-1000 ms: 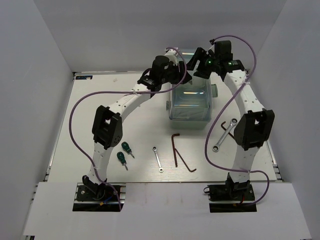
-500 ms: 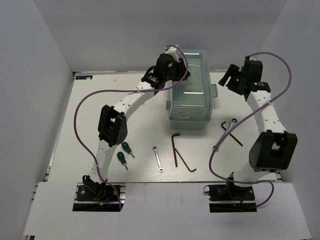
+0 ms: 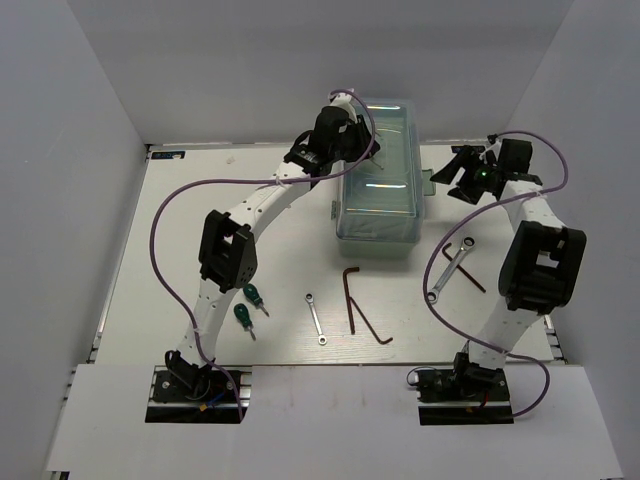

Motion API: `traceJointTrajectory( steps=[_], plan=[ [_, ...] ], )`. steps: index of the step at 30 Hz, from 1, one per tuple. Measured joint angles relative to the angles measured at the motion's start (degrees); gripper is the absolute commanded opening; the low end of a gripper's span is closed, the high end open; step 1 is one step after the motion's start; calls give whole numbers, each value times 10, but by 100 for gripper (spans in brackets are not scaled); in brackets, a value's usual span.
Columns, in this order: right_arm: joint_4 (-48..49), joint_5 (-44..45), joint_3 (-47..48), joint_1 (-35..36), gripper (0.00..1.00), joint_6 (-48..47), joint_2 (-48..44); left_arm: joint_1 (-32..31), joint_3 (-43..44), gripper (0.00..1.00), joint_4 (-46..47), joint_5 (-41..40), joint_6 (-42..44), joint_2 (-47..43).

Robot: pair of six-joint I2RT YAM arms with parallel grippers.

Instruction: Sort the tools into containers

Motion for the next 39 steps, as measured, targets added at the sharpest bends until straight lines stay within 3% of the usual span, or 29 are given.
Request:
traceJointTrajectory(
  steps=[8, 16, 19, 20, 22, 30, 39],
  plan=[
    [4, -30, 63, -3, 82, -5, 98, 0, 0, 0, 0, 1, -9, 0],
    [3, -56, 135, -3, 62, -4, 175, 0, 0, 0, 2, 2, -19, 0],
    [2, -68, 149, -3, 32, -3, 197, 0, 0, 0, 2, 2, -21, 0],
    [2, -76, 154, -3, 13, -2, 205, 0, 0, 0, 2, 3, -23, 0],
    [2, -99, 164, -3, 0, 1, 216, 0, 0, 0, 3, 3, -25, 0],
    [-10, -105, 174, -4, 0, -19, 218, 3, -1, 0, 5, 3, -31, 0],
    [-124, -59, 264, 10, 0, -65, 227, 10, -18, 0, 7, -3, -34, -18]
  ],
)
